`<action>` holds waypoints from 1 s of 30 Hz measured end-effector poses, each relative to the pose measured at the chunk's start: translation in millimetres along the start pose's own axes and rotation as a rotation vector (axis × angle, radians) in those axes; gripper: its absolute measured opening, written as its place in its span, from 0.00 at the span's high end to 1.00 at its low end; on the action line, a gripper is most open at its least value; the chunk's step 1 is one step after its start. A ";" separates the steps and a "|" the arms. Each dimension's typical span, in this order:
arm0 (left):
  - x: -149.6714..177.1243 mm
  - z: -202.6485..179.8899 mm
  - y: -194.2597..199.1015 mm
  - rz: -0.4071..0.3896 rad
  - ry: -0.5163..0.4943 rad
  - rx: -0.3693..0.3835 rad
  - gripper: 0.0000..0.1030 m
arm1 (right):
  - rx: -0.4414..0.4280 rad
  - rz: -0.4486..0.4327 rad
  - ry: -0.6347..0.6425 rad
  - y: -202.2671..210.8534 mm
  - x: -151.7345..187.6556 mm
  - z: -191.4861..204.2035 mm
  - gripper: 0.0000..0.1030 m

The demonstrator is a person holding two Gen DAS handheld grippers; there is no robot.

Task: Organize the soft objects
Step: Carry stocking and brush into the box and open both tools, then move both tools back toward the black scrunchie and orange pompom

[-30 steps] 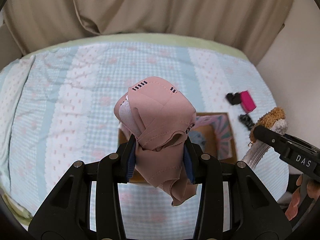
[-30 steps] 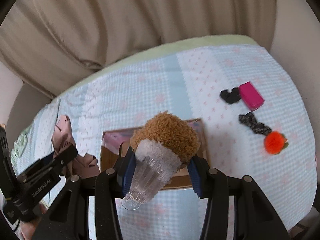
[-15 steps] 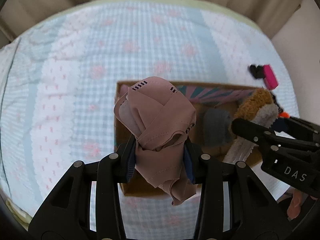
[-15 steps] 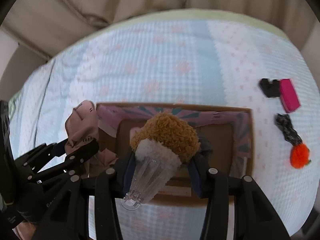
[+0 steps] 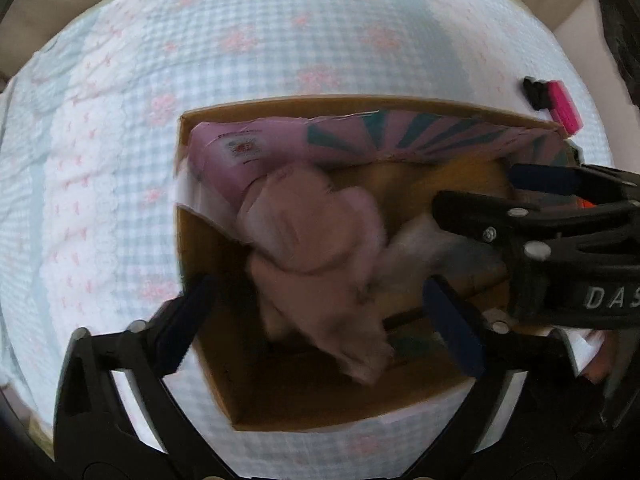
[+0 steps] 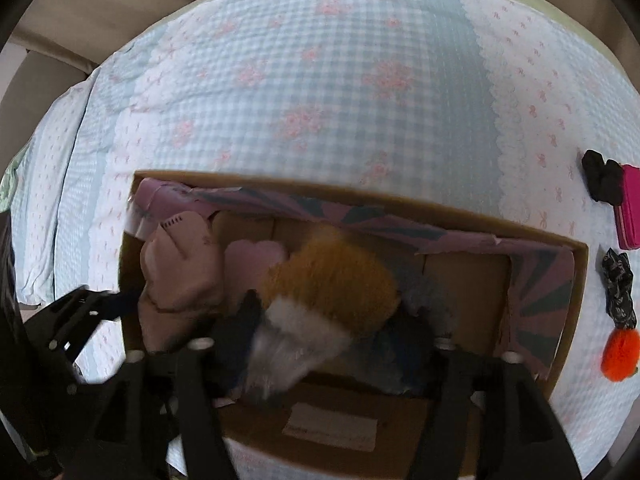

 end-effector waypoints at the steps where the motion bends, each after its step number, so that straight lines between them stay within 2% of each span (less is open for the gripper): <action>1: -0.3 -0.9 2.9 -0.006 -0.002 -0.008 0.00 | -0.004 -0.009 -0.003 1.0 -1.5 -3.3 0.00; 3: 1.4 -5.4 5.1 -0.009 -0.017 -0.029 0.00 | -0.019 -0.018 -0.017 4.3 -2.2 -10.3 0.00; 8: 7.8 -10.0 11.9 -0.018 -0.011 -0.028 0.00 | -0.019 -0.031 -0.072 9.6 1.8 -22.8 0.00; 15: 18.6 -8.1 34.6 -0.051 0.004 -0.030 0.00 | -0.020 -0.077 -0.081 29.7 13.0 -19.9 0.00; 23: 37.5 -6.4 80.4 -0.122 0.018 -0.040 0.00 | -0.005 -0.157 -0.069 69.9 30.8 -10.0 0.00; 30: 55.8 -21.4 126.6 -0.191 0.011 -0.030 0.00 | 0.024 -0.250 -0.040 120.7 56.7 4.3 0.00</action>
Point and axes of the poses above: each gripper's, at about its wrist camera, not at the fingertips, and y roughly against the way its jaws point, z to its left, x to its underside, the point moved 3 cm from there along -y, roughly the way its jaws point, and after that the axes turned 2 degrees about x, right-handed, at the moved point
